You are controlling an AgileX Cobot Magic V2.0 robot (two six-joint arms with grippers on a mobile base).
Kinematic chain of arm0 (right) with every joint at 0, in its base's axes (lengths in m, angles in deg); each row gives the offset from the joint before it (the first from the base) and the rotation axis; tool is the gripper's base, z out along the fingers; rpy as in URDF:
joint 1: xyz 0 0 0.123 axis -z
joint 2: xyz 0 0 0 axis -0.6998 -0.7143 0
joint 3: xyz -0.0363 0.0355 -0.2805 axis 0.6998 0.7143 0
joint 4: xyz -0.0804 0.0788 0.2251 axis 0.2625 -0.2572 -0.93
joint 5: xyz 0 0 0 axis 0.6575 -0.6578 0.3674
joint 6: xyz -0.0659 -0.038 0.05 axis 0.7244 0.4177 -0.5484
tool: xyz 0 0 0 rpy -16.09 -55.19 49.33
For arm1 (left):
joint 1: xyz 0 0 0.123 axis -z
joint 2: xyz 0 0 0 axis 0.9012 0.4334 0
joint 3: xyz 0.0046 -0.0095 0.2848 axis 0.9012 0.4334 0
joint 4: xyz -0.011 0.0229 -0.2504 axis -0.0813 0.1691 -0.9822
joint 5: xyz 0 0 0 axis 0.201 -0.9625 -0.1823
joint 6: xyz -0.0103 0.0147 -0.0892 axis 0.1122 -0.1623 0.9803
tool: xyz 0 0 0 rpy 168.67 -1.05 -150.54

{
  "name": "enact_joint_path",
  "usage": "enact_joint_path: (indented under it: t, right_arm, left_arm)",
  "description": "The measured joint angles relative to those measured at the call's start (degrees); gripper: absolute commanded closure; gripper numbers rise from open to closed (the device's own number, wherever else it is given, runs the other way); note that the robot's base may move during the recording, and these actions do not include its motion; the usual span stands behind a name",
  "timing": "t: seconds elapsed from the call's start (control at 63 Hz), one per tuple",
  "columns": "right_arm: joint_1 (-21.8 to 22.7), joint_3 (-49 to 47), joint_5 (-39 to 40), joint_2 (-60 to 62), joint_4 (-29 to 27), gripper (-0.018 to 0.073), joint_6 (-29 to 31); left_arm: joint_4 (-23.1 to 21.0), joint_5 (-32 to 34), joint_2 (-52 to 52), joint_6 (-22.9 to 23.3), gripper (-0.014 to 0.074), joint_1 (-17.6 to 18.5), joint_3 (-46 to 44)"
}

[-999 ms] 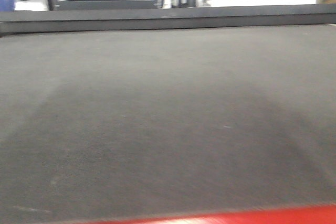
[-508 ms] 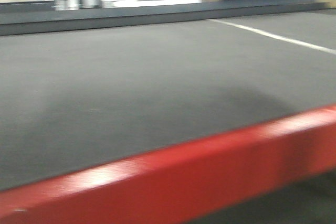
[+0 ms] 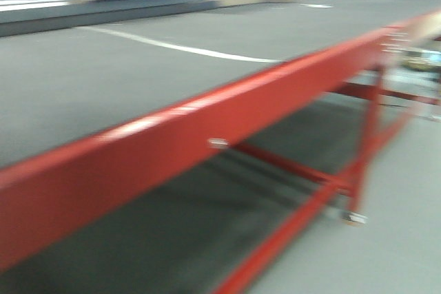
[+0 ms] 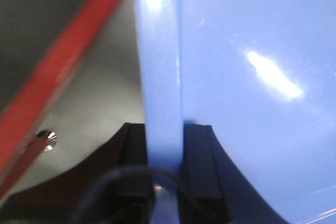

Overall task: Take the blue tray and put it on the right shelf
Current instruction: 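Drive the base away from the table holding the tray with both grippers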

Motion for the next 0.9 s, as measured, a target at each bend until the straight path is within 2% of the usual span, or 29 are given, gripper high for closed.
enact_joint_path:
  t: [0.904]
  right_arm:
    - [0.0,0.0,-0.2,0.1,0.1,0.0503,0.0]
  left_arm:
    - [-0.2,-0.2,0.0,0.0,0.0645,0.0,0.0]
